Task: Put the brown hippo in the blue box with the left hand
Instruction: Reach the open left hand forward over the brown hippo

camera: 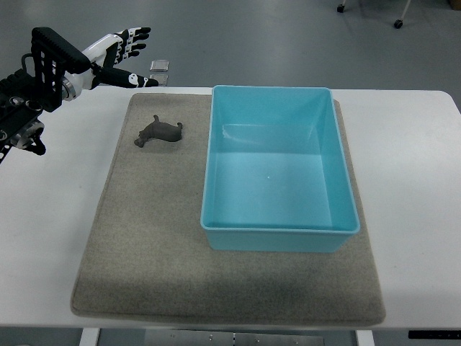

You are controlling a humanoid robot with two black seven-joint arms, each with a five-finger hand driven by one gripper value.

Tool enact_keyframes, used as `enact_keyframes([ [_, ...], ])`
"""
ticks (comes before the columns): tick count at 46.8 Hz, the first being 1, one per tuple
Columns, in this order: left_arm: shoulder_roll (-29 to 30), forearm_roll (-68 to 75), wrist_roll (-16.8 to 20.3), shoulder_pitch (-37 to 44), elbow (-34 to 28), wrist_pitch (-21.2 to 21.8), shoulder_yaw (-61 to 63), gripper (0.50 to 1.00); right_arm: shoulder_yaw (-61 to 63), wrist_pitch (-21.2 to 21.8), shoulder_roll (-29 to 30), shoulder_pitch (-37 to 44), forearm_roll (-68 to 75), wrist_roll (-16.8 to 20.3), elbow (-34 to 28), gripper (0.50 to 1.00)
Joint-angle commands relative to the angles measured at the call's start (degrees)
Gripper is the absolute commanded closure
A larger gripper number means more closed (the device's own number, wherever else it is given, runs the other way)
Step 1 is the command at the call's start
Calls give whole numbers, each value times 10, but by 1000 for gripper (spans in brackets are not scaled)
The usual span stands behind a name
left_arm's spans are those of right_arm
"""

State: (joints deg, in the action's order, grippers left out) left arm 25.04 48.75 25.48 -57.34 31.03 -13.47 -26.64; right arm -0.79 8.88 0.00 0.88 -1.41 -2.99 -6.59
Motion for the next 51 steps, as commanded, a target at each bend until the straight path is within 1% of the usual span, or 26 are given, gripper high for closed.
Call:
enact_keyframes([
  [1, 0, 28, 1, 0, 8, -1, 7, 519, 0, 0, 0, 0, 0, 0, 0, 564],
  [7, 4, 77, 2, -1, 32, -1, 17, 521, 0, 0, 0, 0, 0, 0, 0, 564],
  [13, 19, 126, 12, -3, 51, -1, 34, 521, 0, 0, 0, 0, 0, 0, 0, 564],
  [24, 21, 229, 13, -3, 54, -1, 38, 527, 0, 0, 0, 0, 0, 0, 0, 564],
  [31, 21, 238, 13, -3, 54, 0, 38, 534, 0, 0, 0, 0, 0, 0, 0, 564],
  [35, 21, 247, 13, -4, 54, 0, 44, 557, 0, 0, 0, 0, 0, 0, 0, 564],
  [39, 21, 262, 13, -12, 54, 4, 56, 564, 0, 0, 0, 0, 0, 0, 0, 564],
  [51, 21, 273, 12, -12, 53, 11, 67, 564, 0, 0, 0, 0, 0, 0, 0, 564],
])
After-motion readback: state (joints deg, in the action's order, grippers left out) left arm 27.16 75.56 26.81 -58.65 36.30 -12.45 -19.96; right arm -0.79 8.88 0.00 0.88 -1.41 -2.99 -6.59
